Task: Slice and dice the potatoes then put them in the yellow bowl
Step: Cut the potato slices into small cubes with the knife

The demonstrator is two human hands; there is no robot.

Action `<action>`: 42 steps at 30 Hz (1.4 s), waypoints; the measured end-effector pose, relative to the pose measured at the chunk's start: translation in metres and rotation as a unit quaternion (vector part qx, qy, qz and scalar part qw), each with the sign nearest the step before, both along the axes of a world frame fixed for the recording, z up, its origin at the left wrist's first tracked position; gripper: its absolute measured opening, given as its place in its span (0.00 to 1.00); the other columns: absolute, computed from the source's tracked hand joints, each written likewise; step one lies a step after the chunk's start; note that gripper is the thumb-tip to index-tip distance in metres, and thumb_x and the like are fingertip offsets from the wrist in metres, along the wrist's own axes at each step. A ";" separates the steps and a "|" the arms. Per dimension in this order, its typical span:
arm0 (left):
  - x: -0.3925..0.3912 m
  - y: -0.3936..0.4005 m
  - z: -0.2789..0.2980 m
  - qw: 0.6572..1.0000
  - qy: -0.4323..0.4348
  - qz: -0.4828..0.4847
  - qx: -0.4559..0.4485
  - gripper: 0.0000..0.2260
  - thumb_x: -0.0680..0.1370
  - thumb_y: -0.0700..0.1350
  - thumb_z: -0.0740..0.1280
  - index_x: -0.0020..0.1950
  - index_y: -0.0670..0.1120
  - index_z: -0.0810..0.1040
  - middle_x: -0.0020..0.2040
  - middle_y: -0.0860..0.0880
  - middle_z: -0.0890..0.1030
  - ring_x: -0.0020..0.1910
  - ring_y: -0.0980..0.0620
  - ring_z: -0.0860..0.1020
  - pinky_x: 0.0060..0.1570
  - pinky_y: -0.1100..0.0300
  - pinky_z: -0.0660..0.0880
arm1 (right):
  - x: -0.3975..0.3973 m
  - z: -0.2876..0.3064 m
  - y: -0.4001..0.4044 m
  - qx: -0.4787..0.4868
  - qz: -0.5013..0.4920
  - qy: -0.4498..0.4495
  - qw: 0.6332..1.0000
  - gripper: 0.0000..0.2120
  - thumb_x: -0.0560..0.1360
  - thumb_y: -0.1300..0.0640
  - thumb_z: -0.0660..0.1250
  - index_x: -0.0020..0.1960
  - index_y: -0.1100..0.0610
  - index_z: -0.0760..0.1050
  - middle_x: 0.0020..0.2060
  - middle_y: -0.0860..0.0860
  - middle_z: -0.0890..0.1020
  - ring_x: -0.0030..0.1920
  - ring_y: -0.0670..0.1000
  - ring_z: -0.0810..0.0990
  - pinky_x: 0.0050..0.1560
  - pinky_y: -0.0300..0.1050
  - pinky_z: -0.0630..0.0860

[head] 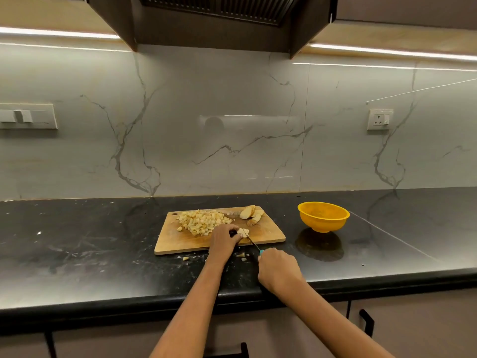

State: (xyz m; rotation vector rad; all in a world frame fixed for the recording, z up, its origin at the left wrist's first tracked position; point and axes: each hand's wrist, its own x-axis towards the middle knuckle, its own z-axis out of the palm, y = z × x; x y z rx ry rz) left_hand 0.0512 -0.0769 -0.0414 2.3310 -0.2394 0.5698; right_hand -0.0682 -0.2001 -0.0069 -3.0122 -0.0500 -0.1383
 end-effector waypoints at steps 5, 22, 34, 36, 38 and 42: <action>0.000 0.001 -0.001 1.000 -0.001 0.020 -0.019 0.15 0.76 0.44 0.68 0.62 0.44 0.78 0.60 0.46 0.79 0.62 0.50 0.74 0.62 0.59 0.66 | -0.009 0.000 -0.009 0.108 -0.031 -0.040 0.993 0.16 0.82 0.53 0.54 0.61 0.60 0.73 0.55 0.55 0.80 0.55 0.53 0.79 0.48 0.43 0.72; 0.006 0.004 -0.003 0.999 -0.025 0.006 -0.033 0.10 0.74 0.42 0.70 0.55 0.43 0.82 0.54 0.46 0.83 0.55 0.51 0.79 0.53 0.65 0.68 | 0.049 0.004 0.006 0.113 0.006 0.068 0.991 0.14 0.82 0.58 0.52 0.53 0.64 0.74 0.50 0.61 0.82 0.46 0.57 0.82 0.35 0.43 0.74; 0.007 0.004 -0.002 0.999 -0.023 0.013 -0.034 0.10 0.73 0.45 0.71 0.53 0.43 0.83 0.51 0.46 0.83 0.52 0.52 0.79 0.52 0.61 0.72 | 0.039 0.001 0.012 -0.010 0.020 0.024 0.999 0.13 0.80 0.57 0.57 0.59 0.61 0.75 0.55 0.55 0.80 0.55 0.56 0.79 0.47 0.45 0.73; 0.008 0.004 -0.001 0.999 -0.019 0.020 -0.034 0.11 0.73 0.45 0.71 0.54 0.44 0.82 0.52 0.47 0.83 0.53 0.52 0.79 0.53 0.62 0.71 | 0.022 0.000 0.006 -0.024 0.011 -0.006 1.000 0.13 0.80 0.58 0.58 0.60 0.61 0.74 0.55 0.56 0.80 0.55 0.55 0.80 0.50 0.46 0.75; 0.006 0.004 0.000 0.999 -0.013 0.020 -0.032 0.11 0.73 0.44 0.71 0.54 0.44 0.82 0.53 0.47 0.83 0.54 0.52 0.78 0.54 0.62 0.71 | 0.008 -0.002 -0.001 -0.030 0.007 -0.018 0.999 0.13 0.81 0.57 0.57 0.61 0.61 0.73 0.56 0.56 0.80 0.55 0.55 0.80 0.51 0.46 0.75; 0.003 0.002 -0.003 0.998 -0.016 0.019 -0.057 0.10 0.74 0.44 0.70 0.54 0.43 0.82 0.52 0.47 0.83 0.54 0.51 0.79 0.55 0.60 0.72 | 0.002 -0.002 -0.013 0.068 -0.019 -0.030 0.997 0.15 0.82 0.52 0.55 0.60 0.61 0.72 0.56 0.56 0.79 0.56 0.54 0.79 0.50 0.44 0.72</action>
